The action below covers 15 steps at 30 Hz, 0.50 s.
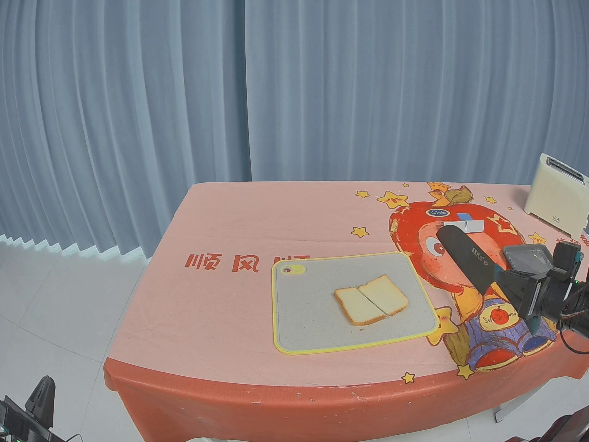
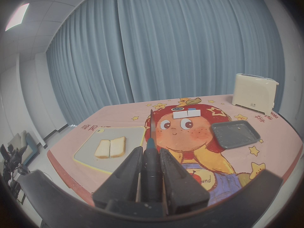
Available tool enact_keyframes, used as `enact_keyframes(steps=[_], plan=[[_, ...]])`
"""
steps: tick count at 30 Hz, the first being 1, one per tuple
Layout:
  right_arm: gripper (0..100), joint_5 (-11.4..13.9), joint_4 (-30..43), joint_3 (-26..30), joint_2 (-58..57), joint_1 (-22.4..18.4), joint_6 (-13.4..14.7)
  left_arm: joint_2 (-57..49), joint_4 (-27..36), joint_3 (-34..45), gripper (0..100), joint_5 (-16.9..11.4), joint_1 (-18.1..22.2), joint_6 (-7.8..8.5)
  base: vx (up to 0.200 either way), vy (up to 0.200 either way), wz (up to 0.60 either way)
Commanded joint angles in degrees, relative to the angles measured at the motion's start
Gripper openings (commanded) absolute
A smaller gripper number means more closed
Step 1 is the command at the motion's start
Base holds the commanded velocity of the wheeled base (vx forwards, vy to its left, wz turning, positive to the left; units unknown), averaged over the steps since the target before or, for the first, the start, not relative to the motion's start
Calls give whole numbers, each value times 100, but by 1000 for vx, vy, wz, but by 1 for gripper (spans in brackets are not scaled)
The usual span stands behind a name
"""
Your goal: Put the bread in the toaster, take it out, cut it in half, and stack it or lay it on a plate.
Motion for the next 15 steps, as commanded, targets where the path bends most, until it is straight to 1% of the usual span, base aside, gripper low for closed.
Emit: enact_keyframes(steps=[1,3,4,5,9,15], plan=[[0,3,-3,51,-325,-299,-14,27,-4,101,0,-2,1,-3,0,0,0],[0,3,-3,51,-343,-439,-85,27,-4,101,0,-2,1,6,0,0,0],[0,3,-3,51,-343,-448,-94,27,-4,101,0,-2,1,-3,0,0,0],[0,3,-3,33,-343,-553,-155,27,-4,101,0,-2,1,-3,0,0,0],[0,3,-21,-160,-299,-747,-164,27,-4,101,0,-2,1,-3,0,0,0],[0,21,-293,-292,-158,-870,-173,27,-4,101,0,-2,1,-3,0,0,0]])
